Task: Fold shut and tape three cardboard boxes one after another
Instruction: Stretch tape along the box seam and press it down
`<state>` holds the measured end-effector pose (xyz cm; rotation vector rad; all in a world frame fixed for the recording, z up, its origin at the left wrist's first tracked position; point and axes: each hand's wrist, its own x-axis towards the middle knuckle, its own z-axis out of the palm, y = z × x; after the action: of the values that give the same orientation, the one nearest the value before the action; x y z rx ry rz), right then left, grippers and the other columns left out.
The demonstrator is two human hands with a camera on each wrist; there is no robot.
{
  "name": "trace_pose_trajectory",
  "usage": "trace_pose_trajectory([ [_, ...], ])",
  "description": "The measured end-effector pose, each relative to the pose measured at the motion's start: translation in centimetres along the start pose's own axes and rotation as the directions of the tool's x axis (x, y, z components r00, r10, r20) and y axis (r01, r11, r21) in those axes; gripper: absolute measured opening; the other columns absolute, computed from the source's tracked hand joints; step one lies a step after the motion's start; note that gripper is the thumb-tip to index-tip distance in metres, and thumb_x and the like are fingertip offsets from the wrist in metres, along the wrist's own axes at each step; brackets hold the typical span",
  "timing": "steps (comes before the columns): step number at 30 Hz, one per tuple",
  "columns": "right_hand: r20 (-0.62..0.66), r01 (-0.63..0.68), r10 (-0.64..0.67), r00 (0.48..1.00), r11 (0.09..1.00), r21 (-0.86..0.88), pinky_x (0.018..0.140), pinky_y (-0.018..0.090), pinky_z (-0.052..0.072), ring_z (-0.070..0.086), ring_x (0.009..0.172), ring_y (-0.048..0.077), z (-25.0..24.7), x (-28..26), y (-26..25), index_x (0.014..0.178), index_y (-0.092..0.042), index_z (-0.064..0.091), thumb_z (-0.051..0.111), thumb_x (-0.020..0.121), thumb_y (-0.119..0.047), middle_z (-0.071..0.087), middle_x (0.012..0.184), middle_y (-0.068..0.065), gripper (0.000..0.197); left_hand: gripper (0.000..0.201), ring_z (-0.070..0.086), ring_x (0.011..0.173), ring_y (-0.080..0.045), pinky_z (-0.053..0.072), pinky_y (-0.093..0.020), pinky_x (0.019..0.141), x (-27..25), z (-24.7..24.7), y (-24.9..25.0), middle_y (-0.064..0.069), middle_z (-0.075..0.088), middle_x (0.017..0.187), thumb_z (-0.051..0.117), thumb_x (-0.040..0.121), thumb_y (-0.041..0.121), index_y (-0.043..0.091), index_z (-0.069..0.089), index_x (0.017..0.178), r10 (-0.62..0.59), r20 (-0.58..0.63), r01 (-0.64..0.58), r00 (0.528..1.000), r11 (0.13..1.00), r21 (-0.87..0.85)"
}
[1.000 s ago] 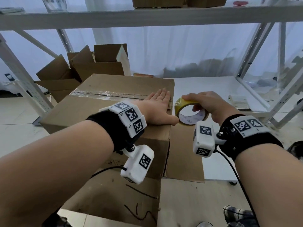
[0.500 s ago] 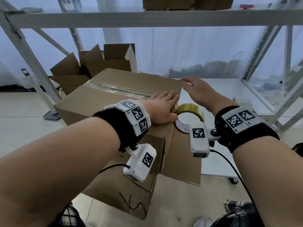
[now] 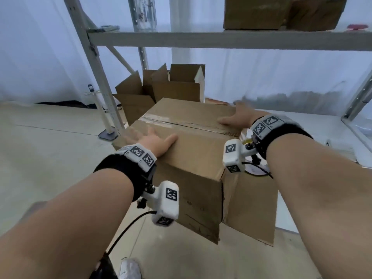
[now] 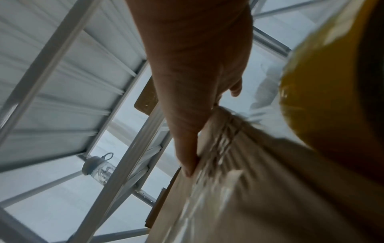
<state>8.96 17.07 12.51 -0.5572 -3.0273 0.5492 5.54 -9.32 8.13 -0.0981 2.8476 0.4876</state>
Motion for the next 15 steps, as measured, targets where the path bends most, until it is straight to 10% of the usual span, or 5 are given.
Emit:
trace_pose_trajectory([
  [2, 0.009, -0.018, 0.018, 1.0, 0.999, 0.049, 0.108, 0.043, 0.036, 0.042, 0.131, 0.031, 0.5, 0.2, -0.4, 0.145, -0.012, 0.031, 0.065, 0.071, -0.068, 0.039, 0.146, 0.013, 0.099, 0.148, 0.013, 0.14, -0.05, 0.011, -0.061, 0.114, 0.1, 0.3, -1.6, -0.029, 0.002, 0.155, 0.028, 0.038, 0.105, 0.014, -0.002, 0.152, -0.152, 0.001, 0.15, 0.988, 0.978, -0.143],
  [5, -0.062, -0.026, 0.027, 0.998, 0.999, 0.031, 0.106, 0.043, 0.038, 0.044, 0.127, 0.034, 1.0, 0.2, -0.6, 0.141, -0.007, 0.038, 0.062, 0.074, -0.068, 0.043, 0.141, 0.016, 0.094, 0.129, -0.002, 0.143, -0.045, 0.006, -0.055, 0.115, -1.1, 1.2, -2.9, -0.029, -0.015, 0.153, 0.058, 0.072, 0.075, 0.006, -0.019, 0.147, -0.347, -0.037, 0.293, 0.937, 0.841, -0.455],
  [9, -0.074, -0.087, 0.098, 0.992, 0.986, 0.144, 0.096, 0.041, 0.045, 0.052, 0.117, 0.032, 0.6, -1.3, 0.1, 0.132, 0.0, 0.043, 0.071, 0.071, -0.064, 0.052, 0.131, 0.017, 0.093, 0.111, 0.051, 0.118, -0.038, 0.044, -0.046, 0.1, -0.6, 3.9, -4.2, -0.018, 0.049, 0.135, 0.07, 0.062, 0.066, 0.0, 0.031, 0.142, -0.321, 0.134, 0.277, 0.938, 0.456, -0.846],
  [11, -0.059, -0.112, 0.127, 0.99, 0.972, 0.209, 0.081, 0.038, 0.048, 0.057, 0.102, 0.028, 0.1, -3.1, 0.5, 0.117, 0.0, 0.048, 0.075, 0.069, -0.061, 0.058, 0.115, 0.014, 0.082, 0.096, 0.056, 0.101, -0.03, 0.048, -0.041, 0.092, -1.6, 3.3, -3.5, -0.007, 0.056, 0.12, 0.075, 0.057, 0.052, 0.007, 0.04, 0.134, -0.319, 0.153, 0.231, 0.935, 0.224, -0.947],
  [15, -0.083, -0.119, 0.157, 0.984, 0.931, 0.345, 0.079, 0.046, 0.056, 0.062, 0.088, 0.027, 0.0, -6.7, 1.0, 0.09, -0.009, 0.047, 0.075, 0.069, -0.06, 0.057, 0.088, 0.005, 0.062, 0.069, 0.046, 0.096, -0.021, 0.04, -0.033, 0.083, -2.7, -0.5, -1.3, -0.006, 0.052, 0.12, 0.07, 0.078, 0.032, 0.005, 0.04, 0.135, -0.225, -0.113, -0.028, 0.968, 0.347, -0.937],
])
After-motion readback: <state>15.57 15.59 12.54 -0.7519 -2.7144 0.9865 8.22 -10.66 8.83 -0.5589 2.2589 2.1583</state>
